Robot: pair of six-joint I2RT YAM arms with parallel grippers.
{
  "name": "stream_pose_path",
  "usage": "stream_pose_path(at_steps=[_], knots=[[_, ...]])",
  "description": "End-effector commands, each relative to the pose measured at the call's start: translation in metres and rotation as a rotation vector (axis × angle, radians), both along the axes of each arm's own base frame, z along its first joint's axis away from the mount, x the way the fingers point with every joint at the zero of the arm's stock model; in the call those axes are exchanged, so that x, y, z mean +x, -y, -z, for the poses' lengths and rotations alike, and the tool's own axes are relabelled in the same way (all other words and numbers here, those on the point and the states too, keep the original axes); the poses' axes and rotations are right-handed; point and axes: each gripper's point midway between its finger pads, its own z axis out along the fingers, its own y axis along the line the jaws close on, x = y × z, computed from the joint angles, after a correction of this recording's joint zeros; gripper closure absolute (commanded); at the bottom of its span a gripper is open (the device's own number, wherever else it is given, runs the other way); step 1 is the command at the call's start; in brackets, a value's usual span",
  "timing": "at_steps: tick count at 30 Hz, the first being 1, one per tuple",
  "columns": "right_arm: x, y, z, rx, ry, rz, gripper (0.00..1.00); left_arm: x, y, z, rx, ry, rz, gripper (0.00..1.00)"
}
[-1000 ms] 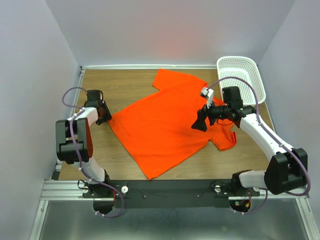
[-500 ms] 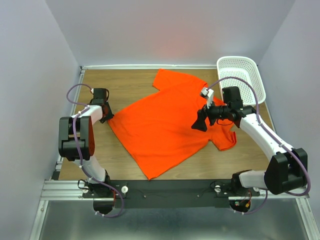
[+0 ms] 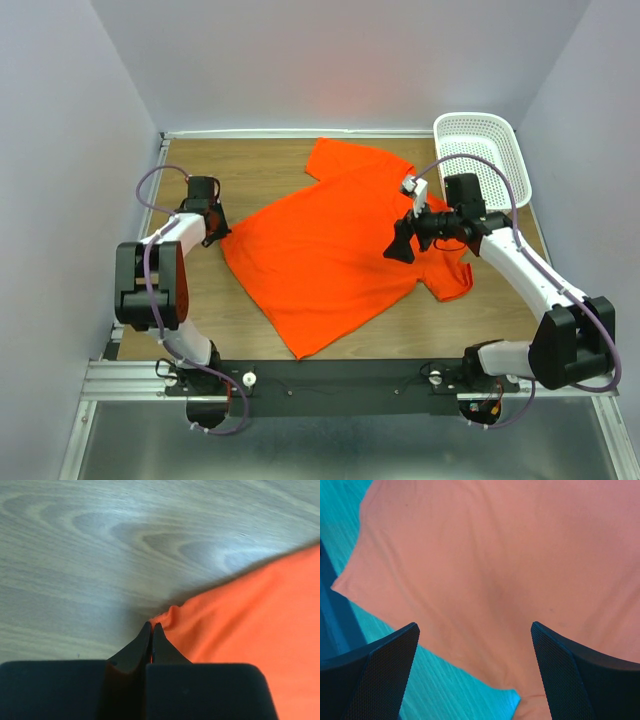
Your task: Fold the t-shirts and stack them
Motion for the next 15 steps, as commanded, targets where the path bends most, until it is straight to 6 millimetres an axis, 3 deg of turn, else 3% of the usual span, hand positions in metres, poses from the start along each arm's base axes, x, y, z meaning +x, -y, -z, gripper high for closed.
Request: stream_pose_path(at_steps=[1, 3, 4, 6, 7, 10, 11, 12, 14, 15], knots=[[0.011, 0.013, 0.012, -0.09, 0.044, 0.04, 0.0, 0.004, 0.02, -0.052, -0.06, 0.151, 0.089, 1.0], [0.023, 0.02, 0.02, -0.145, 0.053, 0.065, 0.0, 0.005, 0.024, -0.066, -0.073, 0.203, 0.115, 1.0], [0.032, 0.024, 0.035, -0.185, 0.021, 0.087, 0.0, 0.005, 0.027, -0.07, -0.079, 0.218, 0.133, 1.0], [0.059, 0.037, 0.041, -0.275, 0.036, 0.165, 0.0, 0.003, 0.033, -0.078, -0.099, 0.243, 0.165, 1.0], [0.068, 0.042, 0.062, -0.326, -0.006, 0.182, 0.0, 0.001, 0.034, -0.077, -0.106, 0.242, 0.171, 1.0], [0.101, 0.036, 0.07, -0.331, -0.024, 0.197, 0.0, -0.002, 0.032, -0.074, -0.09, 0.225, 0.165, 1.0], [0.1, 0.036, 0.083, -0.34, -0.058, 0.19, 0.0, -0.002, 0.029, -0.074, -0.077, 0.225, 0.156, 1.0], [0.115, 0.03, 0.074, -0.317, -0.044, 0.205, 0.0, -0.004, 0.026, -0.073, -0.066, 0.214, 0.139, 1.0], [0.125, 0.024, 0.08, -0.299, -0.068, 0.205, 0.0, -0.003, 0.014, -0.075, -0.03, 0.216, 0.09, 1.0], [0.136, 0.02, 0.07, -0.28, -0.053, 0.221, 0.0, -0.004, 0.004, -0.073, -0.01, 0.209, 0.053, 1.0]])
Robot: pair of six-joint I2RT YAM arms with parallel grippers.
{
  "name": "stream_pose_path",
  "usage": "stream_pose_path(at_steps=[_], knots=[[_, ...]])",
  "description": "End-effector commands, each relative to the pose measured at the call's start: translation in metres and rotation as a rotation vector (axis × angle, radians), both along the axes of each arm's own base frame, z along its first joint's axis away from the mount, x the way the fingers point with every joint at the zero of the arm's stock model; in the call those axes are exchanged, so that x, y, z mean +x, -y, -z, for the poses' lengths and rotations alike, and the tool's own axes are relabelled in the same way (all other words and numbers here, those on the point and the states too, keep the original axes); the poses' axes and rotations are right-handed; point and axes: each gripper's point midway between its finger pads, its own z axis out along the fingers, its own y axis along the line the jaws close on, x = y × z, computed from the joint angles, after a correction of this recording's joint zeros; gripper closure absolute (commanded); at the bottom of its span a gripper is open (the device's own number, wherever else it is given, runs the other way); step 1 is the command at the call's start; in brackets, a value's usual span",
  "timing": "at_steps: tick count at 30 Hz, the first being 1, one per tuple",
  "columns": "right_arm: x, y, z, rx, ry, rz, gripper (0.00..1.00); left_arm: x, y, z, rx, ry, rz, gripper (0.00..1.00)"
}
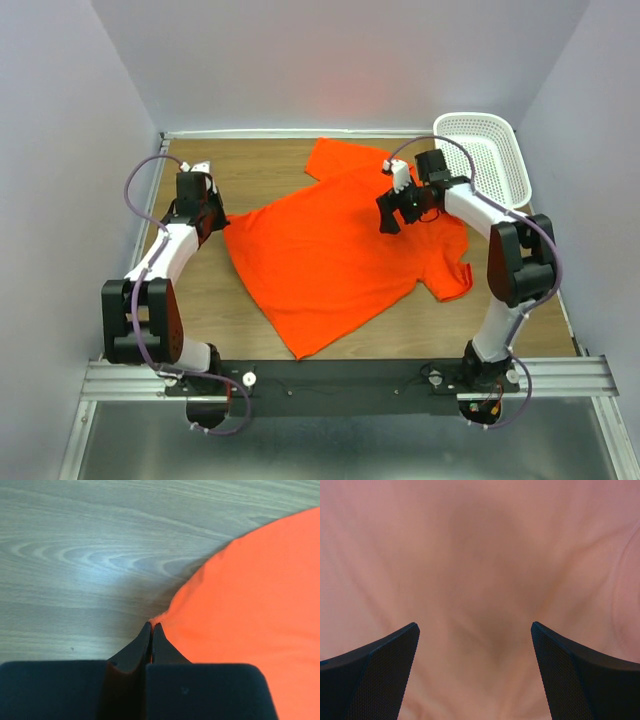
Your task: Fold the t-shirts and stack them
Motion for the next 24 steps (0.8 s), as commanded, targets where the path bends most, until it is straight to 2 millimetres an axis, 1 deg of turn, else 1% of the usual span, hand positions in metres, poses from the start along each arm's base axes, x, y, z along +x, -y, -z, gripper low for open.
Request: stream_pose_path(at_steps=[1, 2, 3, 4, 6, 7, 8, 9, 10, 11, 14, 16, 17, 19, 20, 21, 23, 24], knots=[[0.036, -0.004, -0.019, 0.011, 0.049, 0.058, 0.0, -0.007, -0.026, 0.009, 0.054, -0.034, -0.097, 1.0], [0.043, -0.006, -0.023, 0.017, 0.061, 0.063, 0.0, -0.007, -0.035, 0.01, 0.045, -0.032, -0.123, 1.0], [0.048, -0.008, -0.016, 0.018, 0.046, 0.075, 0.0, -0.009, -0.05, 0.013, 0.032, -0.04, -0.169, 1.0], [0.065, -0.011, -0.031, 0.031, 0.089, 0.082, 0.0, -0.008, -0.056, 0.013, 0.023, -0.043, -0.185, 1.0], [0.082, -0.018, -0.034, 0.057, 0.095, 0.1, 0.0, -0.008, -0.064, 0.022, 0.011, -0.071, -0.209, 1.0], [0.096, -0.024, -0.034, 0.074, 0.099, 0.102, 0.0, -0.007, -0.066, 0.026, -0.014, -0.081, -0.208, 1.0], [0.106, -0.027, -0.03, 0.08, 0.095, 0.113, 0.0, -0.008, -0.068, 0.028, -0.021, -0.084, -0.21, 1.0], [0.112, -0.029, -0.013, 0.082, 0.055, 0.138, 0.0, -0.008, -0.07, 0.028, -0.025, -0.082, -0.212, 1.0], [0.12, -0.03, -0.007, 0.081, 0.052, 0.147, 0.0, -0.009, -0.071, 0.029, -0.031, -0.083, -0.213, 1.0], [0.133, -0.031, -0.016, 0.084, 0.082, 0.159, 0.0, -0.009, -0.072, 0.027, -0.027, -0.075, -0.211, 1.0], [0.149, -0.027, -0.001, 0.056, 0.078, 0.215, 0.0, -0.011, -0.077, 0.023, -0.012, -0.063, -0.227, 1.0], [0.156, -0.023, 0.005, 0.037, 0.086, 0.244, 0.0, -0.011, -0.08, 0.021, -0.006, -0.055, -0.233, 1.0], [0.161, -0.015, 0.015, 0.001, 0.084, 0.289, 0.0, -0.011, -0.079, 0.02, -0.008, -0.055, -0.231, 1.0], [0.174, -0.008, 0.014, 0.001, 0.093, 0.359, 0.03, -0.011, -0.079, 0.019, -0.012, -0.048, -0.227, 1.0], [0.177, -0.004, 0.026, -0.005, 0.074, 0.389, 0.05, -0.012, -0.078, 0.019, -0.017, -0.051, -0.226, 1.0], [0.181, -0.002, 0.024, -0.001, 0.08, 0.402, 0.05, -0.011, -0.078, 0.017, -0.016, -0.043, -0.224, 1.0], [0.184, -0.002, 0.03, -0.001, 0.073, 0.411, 0.05, -0.012, -0.078, 0.016, -0.015, -0.04, -0.223, 1.0], [0.185, -0.001, 0.034, -0.004, 0.068, 0.42, 0.06, -0.012, -0.078, 0.013, -0.011, -0.029, -0.224, 1.0]])
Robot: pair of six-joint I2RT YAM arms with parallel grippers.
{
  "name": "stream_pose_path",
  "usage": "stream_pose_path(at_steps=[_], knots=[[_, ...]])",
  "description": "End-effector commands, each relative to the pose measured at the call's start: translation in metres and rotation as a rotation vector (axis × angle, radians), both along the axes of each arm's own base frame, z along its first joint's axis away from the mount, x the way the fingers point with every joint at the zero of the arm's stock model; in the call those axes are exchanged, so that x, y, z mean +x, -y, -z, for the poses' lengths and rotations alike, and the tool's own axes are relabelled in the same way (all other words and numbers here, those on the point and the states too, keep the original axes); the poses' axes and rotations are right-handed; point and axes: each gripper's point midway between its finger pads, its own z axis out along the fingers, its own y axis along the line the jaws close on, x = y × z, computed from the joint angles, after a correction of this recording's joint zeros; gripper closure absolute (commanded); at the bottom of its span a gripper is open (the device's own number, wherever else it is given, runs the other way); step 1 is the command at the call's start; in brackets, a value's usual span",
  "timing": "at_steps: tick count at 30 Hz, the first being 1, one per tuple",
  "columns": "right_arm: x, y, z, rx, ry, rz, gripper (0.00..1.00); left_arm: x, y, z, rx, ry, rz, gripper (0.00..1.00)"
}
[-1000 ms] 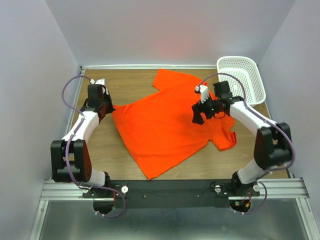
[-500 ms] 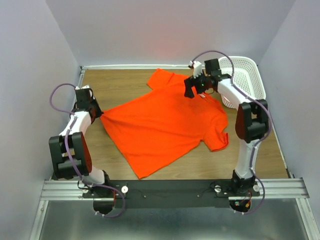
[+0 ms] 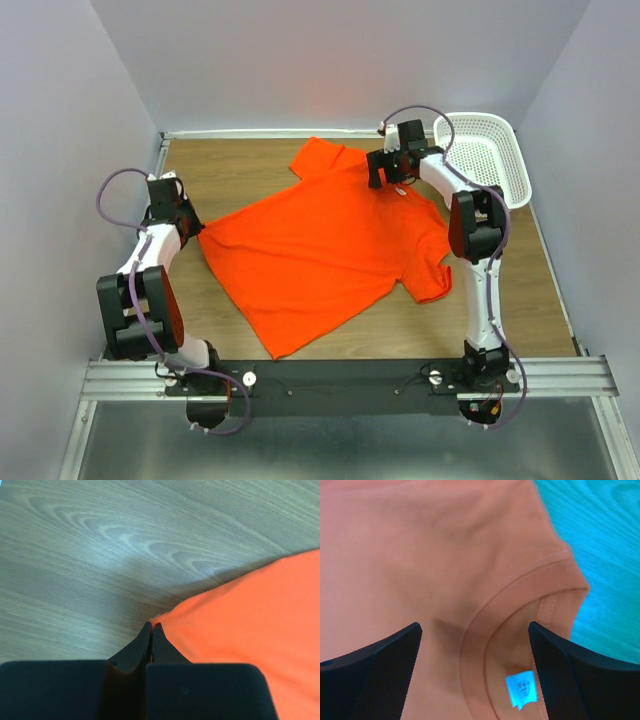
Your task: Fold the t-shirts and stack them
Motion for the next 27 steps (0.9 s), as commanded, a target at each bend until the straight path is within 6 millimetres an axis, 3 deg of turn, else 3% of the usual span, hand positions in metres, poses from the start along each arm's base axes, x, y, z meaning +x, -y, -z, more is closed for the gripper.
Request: stream_pose_path(at_steps=[1, 6, 10, 14, 20, 21, 22, 24, 27], knots=[[0.017, 0.013, 0.009, -0.015, 0.001, 0.108, 0.06, -0.002, -0.001, -0.013, 0.002, 0.045, 0.0, 1.0], [0.014, 0.013, 0.028, -0.02, -0.032, 0.111, 0.15, -0.001, 0.003, -0.015, -0.009, 0.057, 0.017, 1.0], [0.015, 0.02, 0.031, -0.043, -0.033, 0.124, 0.16, 0.0, 0.004, -0.017, -0.013, 0.063, 0.022, 1.0], [0.015, 0.021, 0.035, -0.053, -0.033, 0.112, 0.26, 0.0, 0.006, -0.018, -0.019, 0.067, 0.029, 1.0], [-0.007, 0.025, 0.056, -0.059, -0.101, 0.091, 0.58, 0.0, 0.006, -0.019, -0.02, 0.071, 0.029, 1.0], [-0.01, 0.024, 0.05, -0.047, -0.099, 0.083, 0.67, 0.001, 0.006, -0.019, -0.021, 0.072, 0.031, 1.0], [-0.021, 0.026, 0.058, -0.056, -0.127, 0.076, 0.74, 0.001, 0.007, -0.018, -0.025, 0.07, 0.034, 1.0], [-0.03, 0.031, 0.058, -0.075, -0.133, 0.062, 0.99, 0.001, 0.008, -0.019, -0.028, 0.074, 0.036, 1.0], [-0.052, 0.039, 0.056, -0.107, -0.15, 0.036, 0.99, 0.001, 0.009, -0.022, -0.032, 0.083, 0.044, 1.0]])
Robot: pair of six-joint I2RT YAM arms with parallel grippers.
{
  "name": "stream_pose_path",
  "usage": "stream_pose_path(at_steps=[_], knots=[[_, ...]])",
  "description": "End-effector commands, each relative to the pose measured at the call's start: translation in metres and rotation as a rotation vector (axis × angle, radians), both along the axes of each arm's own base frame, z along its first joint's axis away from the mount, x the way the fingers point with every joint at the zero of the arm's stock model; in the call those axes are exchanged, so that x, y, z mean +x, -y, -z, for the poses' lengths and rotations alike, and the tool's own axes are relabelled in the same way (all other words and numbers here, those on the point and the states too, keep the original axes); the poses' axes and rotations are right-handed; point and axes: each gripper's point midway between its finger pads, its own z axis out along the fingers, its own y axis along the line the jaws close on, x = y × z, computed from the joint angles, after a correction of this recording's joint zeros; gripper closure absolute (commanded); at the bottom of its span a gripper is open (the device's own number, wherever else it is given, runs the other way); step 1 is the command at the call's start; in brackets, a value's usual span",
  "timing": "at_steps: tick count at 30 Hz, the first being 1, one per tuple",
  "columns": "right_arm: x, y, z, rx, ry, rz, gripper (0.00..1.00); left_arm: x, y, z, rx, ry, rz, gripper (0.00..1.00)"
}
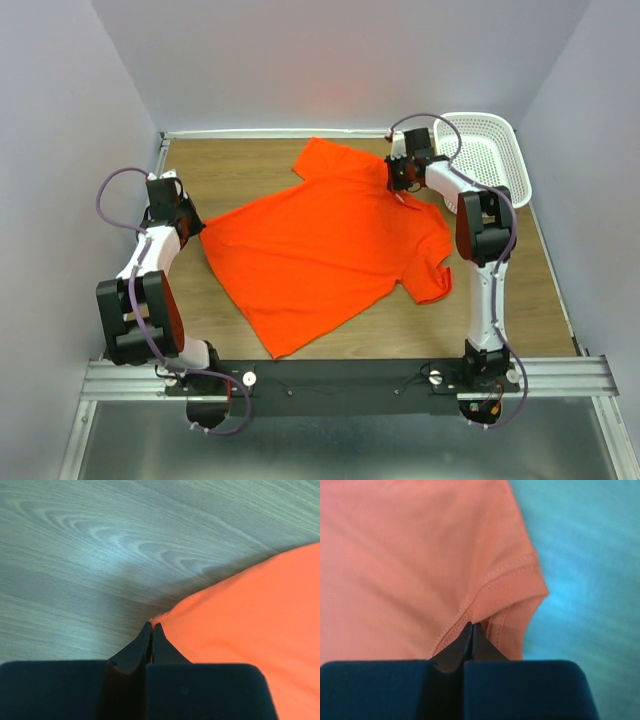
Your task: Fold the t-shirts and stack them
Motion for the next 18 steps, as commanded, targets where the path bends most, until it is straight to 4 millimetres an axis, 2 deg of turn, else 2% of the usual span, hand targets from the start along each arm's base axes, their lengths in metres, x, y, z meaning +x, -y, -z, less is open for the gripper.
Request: stream_pose_path(at_steps=[1, 2, 3, 4, 5, 6, 7, 8, 9, 11, 12, 16, 17, 18], knots=[[-0.06, 0.02, 0.037, -0.084, -0.174, -0.041, 0.99, 0.002, 0.002, -0.012, -0.013, 0.048, 0.016, 1.0], [-0.066, 0.02, 0.024, -0.085, -0.158, -0.051, 1.0, 0.002, 0.003, -0.014, -0.017, 0.052, 0.021, 1.0], [-0.083, 0.024, 0.033, -0.095, -0.196, -0.061, 0.99, 0.003, 0.004, -0.014, -0.018, 0.056, 0.025, 1.0], [-0.089, 0.025, 0.019, -0.097, -0.171, -0.078, 1.0, 0.003, 0.005, -0.016, -0.018, 0.06, 0.026, 1.0], [-0.098, 0.028, 0.018, -0.101, -0.18, -0.084, 0.99, 0.003, 0.005, -0.016, -0.021, 0.063, 0.028, 1.0], [-0.12, 0.032, 0.025, -0.11, -0.214, -0.104, 0.99, 0.003, 0.006, -0.019, -0.02, 0.07, 0.03, 1.0], [-0.13, 0.033, 0.023, -0.11, -0.222, -0.113, 0.99, 0.003, 0.007, -0.019, -0.024, 0.07, 0.033, 1.0], [-0.135, 0.034, 0.006, -0.106, -0.19, -0.122, 0.99, 0.003, 0.007, -0.02, -0.025, 0.076, 0.035, 1.0], [-0.159, 0.038, 0.016, -0.111, -0.235, -0.139, 0.99, 0.003, 0.008, -0.022, -0.027, 0.081, 0.039, 1.0], [-0.178, 0.041, 0.013, -0.112, -0.246, -0.152, 0.99, 0.004, 0.01, -0.023, -0.034, 0.087, 0.048, 1.0], [-0.195, 0.045, 0.011, -0.119, -0.263, -0.166, 0.99, 0.005, 0.011, -0.023, -0.037, 0.09, 0.051, 1.0], [-0.222, 0.051, -0.003, -0.137, -0.267, -0.206, 0.99, 0.005, 0.015, -0.024, -0.053, 0.095, 0.068, 1.0], [-0.222, 0.052, -0.009, -0.143, -0.252, -0.211, 0.97, 0.005, 0.016, -0.025, -0.054, 0.098, 0.073, 1.0], [-0.218, 0.055, -0.019, -0.159, -0.221, -0.21, 0.86, 0.005, 0.017, -0.025, -0.057, 0.099, 0.075, 1.0]])
